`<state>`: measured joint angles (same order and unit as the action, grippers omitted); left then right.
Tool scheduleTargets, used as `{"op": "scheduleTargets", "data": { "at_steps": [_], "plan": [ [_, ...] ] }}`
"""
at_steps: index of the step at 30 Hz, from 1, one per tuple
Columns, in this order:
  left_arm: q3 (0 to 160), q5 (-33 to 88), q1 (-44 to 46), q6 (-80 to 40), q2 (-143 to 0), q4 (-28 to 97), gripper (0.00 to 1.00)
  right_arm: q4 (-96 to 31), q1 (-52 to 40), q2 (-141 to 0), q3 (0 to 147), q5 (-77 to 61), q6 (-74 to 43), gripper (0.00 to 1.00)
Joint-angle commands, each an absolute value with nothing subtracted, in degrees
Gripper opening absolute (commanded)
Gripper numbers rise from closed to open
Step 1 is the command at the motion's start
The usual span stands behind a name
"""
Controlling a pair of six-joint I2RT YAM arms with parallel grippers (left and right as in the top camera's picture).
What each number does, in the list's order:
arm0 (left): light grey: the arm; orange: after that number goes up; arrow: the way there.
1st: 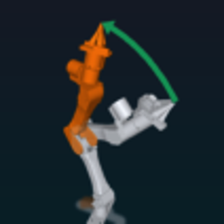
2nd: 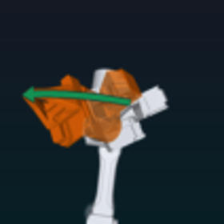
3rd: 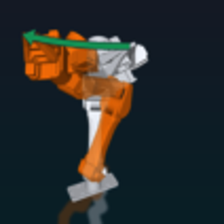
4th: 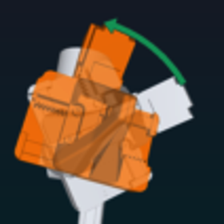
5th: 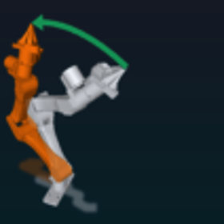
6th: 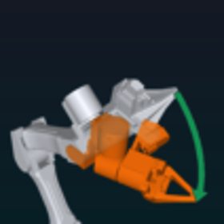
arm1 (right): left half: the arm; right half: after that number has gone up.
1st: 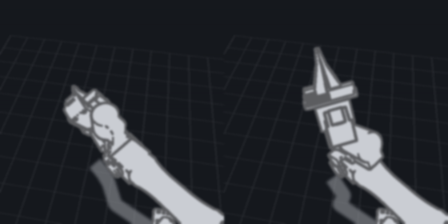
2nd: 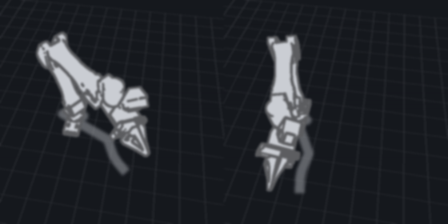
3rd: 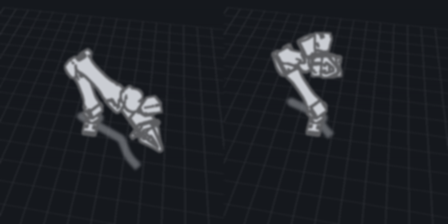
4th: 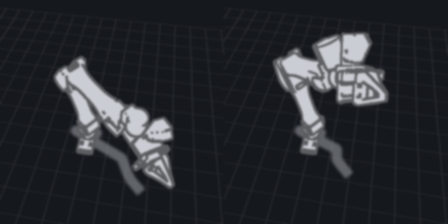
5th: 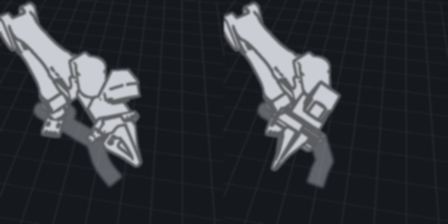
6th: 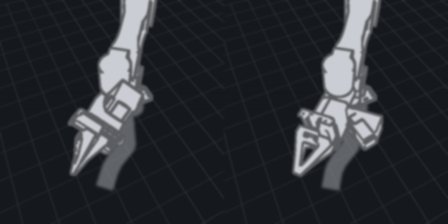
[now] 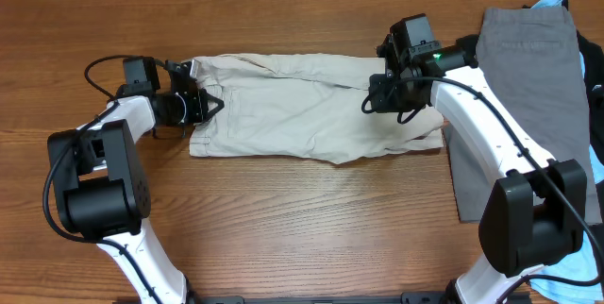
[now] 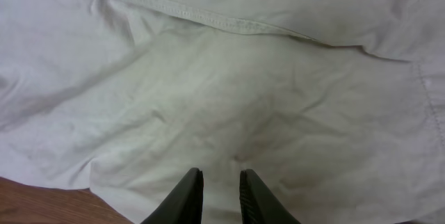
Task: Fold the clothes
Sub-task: 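Grasp the left end of the folded shorts with the left gripper, then lift the left end and fold it rightward over the shorts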
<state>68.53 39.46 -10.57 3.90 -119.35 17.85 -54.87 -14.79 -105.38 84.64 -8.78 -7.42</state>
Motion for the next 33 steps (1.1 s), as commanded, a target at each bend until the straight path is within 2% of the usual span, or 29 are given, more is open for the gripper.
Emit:
{"op": "scheduleTargets", "data": {
  "at_steps": [1, 7, 11, 17, 27, 33],
  "plan": [
    [67.07, 33.04, -12.49, 1.50, -122.80, 27.35, 0.04, -54.70, -15.09, -105.62, 85.52, -9.19, -8.54, 0.22],
    [74.26, 32.36, -15.09, 2.68, -113.10, 44.82, 0.04, -54.11, -15.09, -105.62, 85.52, -11.68, -14.24, 0.18],
    [77.41, 26.79, -14.98, 3.01, -105.56, 52.38, 0.04, -51.64, -15.09, -105.62, 85.52, -11.44, -17.72, 0.12],
    [81.08, 21.78, -15.03, 2.31, -98.43, 57.10, 0.04, -50.06, -15.09, -107.04, 85.49, -10.61, -19.40, 0.04],
    [94.21, 19.20, -15.42, 2.57, -96.95, 65.73, 0.04, -51.96, -15.18, -111.92, 85.01, -14.63, -19.57, 0.04],
    [101.93, 12.49, -15.46, 2.15, -96.95, 68.51, 0.04, -51.75, -16.05, -112.12, 83.94, -16.23, -19.55, 0.04]
  ]
}}
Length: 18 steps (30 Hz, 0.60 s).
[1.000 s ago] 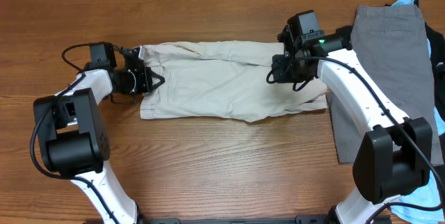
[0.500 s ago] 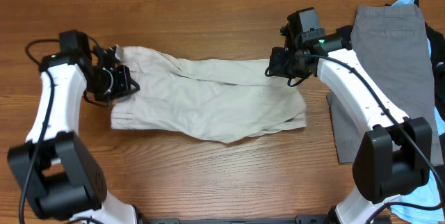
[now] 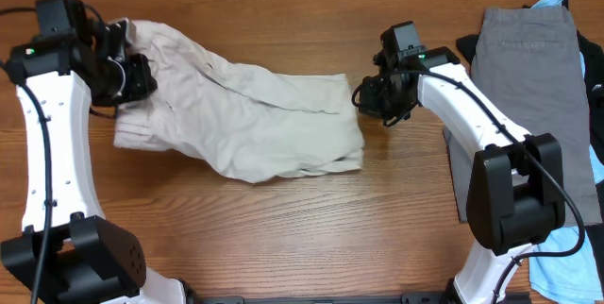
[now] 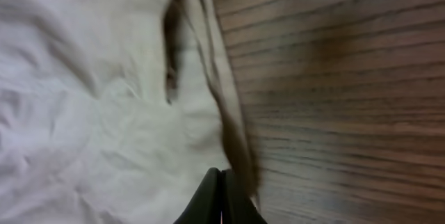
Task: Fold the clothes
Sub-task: 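Lift the left end and fold it rightward over the shorts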
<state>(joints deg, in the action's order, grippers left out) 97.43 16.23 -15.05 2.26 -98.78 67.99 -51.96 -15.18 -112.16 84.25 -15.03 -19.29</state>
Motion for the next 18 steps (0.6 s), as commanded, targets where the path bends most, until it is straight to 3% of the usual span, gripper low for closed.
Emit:
{"op": "scheduleTargets", "data": {
  "at_steps": [1, 10, 18],
  "plan": [
    [102.30, 11.60, -15.46, 2.13, -96.95, 68.82, 0.04, -51.70, -16.19, -112.12, 83.94, -16.49, -19.55, 0.04],
    [103.48, 2.35, -15.44, -2.79, -96.95, 68.23, 0.04, -50.85, -17.93, -112.12, 83.94, -18.35, -19.57, 0.04],
    [103.46, 12.67, -10.90, -5.32, -97.12, 67.40, 0.04, -50.06, -20.32, -112.12, 83.94, -19.35, -19.62, 0.04]
  ]
}}
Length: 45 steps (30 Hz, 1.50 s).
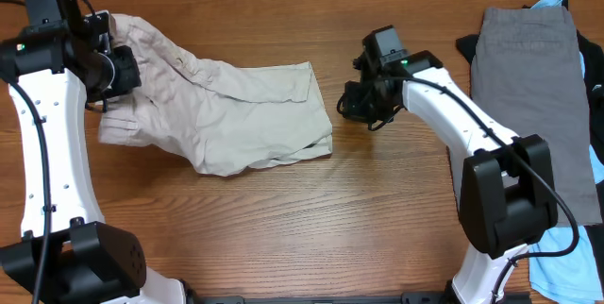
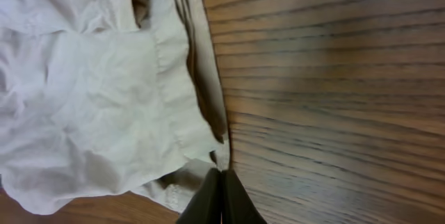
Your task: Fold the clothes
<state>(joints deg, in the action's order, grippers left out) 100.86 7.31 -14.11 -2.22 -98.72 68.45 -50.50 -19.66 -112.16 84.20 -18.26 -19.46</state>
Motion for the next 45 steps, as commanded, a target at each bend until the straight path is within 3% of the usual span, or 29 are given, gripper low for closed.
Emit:
{"op": "scheduleTargets", "data": {
  "at_steps": [1, 9, 18, 34, 35, 36, 37, 39, 40, 45],
  "plan": [
    [103.46, 14.22, -8.91, -6.17, -97.12, 66.76, 0.04, -50.09, -20.36, -112.12, 83.94, -19.44, -19.62, 0.04],
    [103.46, 14.87, 7.05, -10.98, -97.12, 61.41, 0.04, -50.11, -20.36, -112.12, 83.94, -19.42, -19.62, 0.04],
    [103.44, 11.60, 17.91, -12.53, -100.53, 59.94, 0.04, -49.98, -20.36, -112.12, 83.94, -19.42, -19.59, 0.04],
    [103.44, 20.82, 22.96, -13.39, -113.95, 51.22, 0.05, -50.00, -20.34, -112.12, 83.94, -19.42, -19.59, 0.04],
    [103.44, 20.80, 23.05, -13.39, -113.95, 50.87, 0.15, -50.00, -20.32, -112.12, 83.94, -19.42, -19.59, 0.04],
    [103.44, 20.56, 23.07, -13.43, -113.95, 50.74, 0.42, -50.00, -20.23, -112.12, 83.94, -19.46, -19.59, 0.04],
    [103.44, 20.34, 23.07, -13.58, -113.95, 50.76, 0.56, -49.98, -20.12, -112.09, 83.96, -19.66, -19.62, 0.04],
    [103.44, 18.94, 23.07, -14.24, -113.95, 50.92, 0.95, -50.00, -19.38, -111.61, 84.55, -20.84, -19.59, 0.04],
    [103.44, 18.11, 23.03, -14.52, -113.95, 50.96, 1.00, -50.13, -18.90, -111.09, 85.10, -21.30, -19.57, 0.04],
    [103.44, 16.19, 21.96, -15.07, -113.95, 52.29, 1.00, -55.79, -12.64, -104.92, 92.68, -21.08, -19.05, 0.08]
  ]
}}
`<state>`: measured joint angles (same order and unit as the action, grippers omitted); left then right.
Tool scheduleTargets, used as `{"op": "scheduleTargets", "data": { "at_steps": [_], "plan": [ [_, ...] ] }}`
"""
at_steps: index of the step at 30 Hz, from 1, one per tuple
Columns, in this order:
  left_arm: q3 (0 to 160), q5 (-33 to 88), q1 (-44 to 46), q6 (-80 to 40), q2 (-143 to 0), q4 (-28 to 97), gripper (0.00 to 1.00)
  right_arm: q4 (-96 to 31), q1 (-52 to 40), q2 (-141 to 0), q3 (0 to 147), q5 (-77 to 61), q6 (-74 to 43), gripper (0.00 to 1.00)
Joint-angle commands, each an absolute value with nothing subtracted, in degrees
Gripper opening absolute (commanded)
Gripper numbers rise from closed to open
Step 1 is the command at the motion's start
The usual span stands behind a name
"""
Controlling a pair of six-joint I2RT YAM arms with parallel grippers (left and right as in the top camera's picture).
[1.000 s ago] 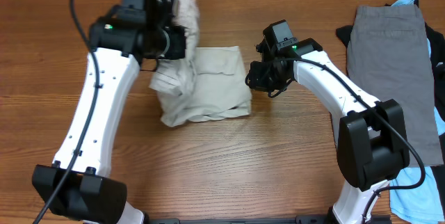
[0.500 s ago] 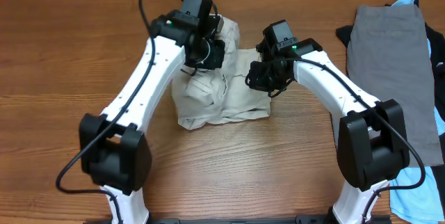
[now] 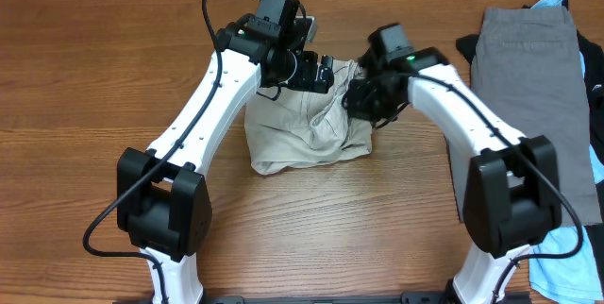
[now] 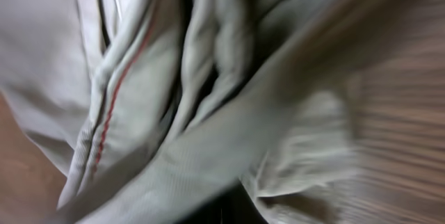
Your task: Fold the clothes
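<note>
The beige shorts (image 3: 307, 129) lie doubled over in a compact heap at the table's middle. My left gripper (image 3: 319, 71) reaches across from the left onto the heap's far edge, apparently shut on the waist end. At the heap's right side sits my right gripper (image 3: 363, 96). In the right wrist view, blurred folds of the shorts (image 4: 160, 99) with a red-stitched seam fill the frame. The right gripper (image 4: 222, 213) shows only as a dark, closed sliver under the cloth.
Grey trousers (image 3: 524, 77) lie flat at the right. Beneath them lies a light blue garment (image 3: 566, 247), and a black item (image 3: 595, 77) lies at the right edge. A black cable loops above the left arm.
My left gripper has gone from the far left to the middle with the waist end. The shorts, then stretched out, now lie doubled beside my right gripper, which has barely shifted.
The shorts lay flat lengthwise, my left gripper at the waist, my right open over the leg end. Then the left held the waist raised at the far left and the right was shut at the hem. Now both ends meet in one heap.
</note>
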<state>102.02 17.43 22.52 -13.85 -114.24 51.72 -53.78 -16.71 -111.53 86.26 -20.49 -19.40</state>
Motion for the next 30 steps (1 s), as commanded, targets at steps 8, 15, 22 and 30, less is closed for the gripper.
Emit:
{"op": "scheduleTargets", "data": {
  "at_steps": [8, 15, 22, 30],
  "plan": [
    [103.44, 10.28, 20.64, -14.79, -113.95, 57.19, 1.00, -64.27, -5.76, -101.45, 96.79, -21.10, -14.31, 0.43],
    [103.44, 3.20, 19.51, -14.85, -113.99, 62.35, 1.00, -63.94, -9.50, -102.26, 91.24, -21.19, -13.52, 0.52],
    [103.33, 5.98, 11.92, -19.55, -113.99, 63.22, 1.00, -60.69, -15.38, -102.26, 89.36, -20.51, -13.50, 0.57],
    [103.33, 7.51, 5.93, -20.32, -113.99, 64.31, 1.00, -58.41, -23.73, -103.94, 89.19, -11.99, -13.74, 0.63]
  ]
}}
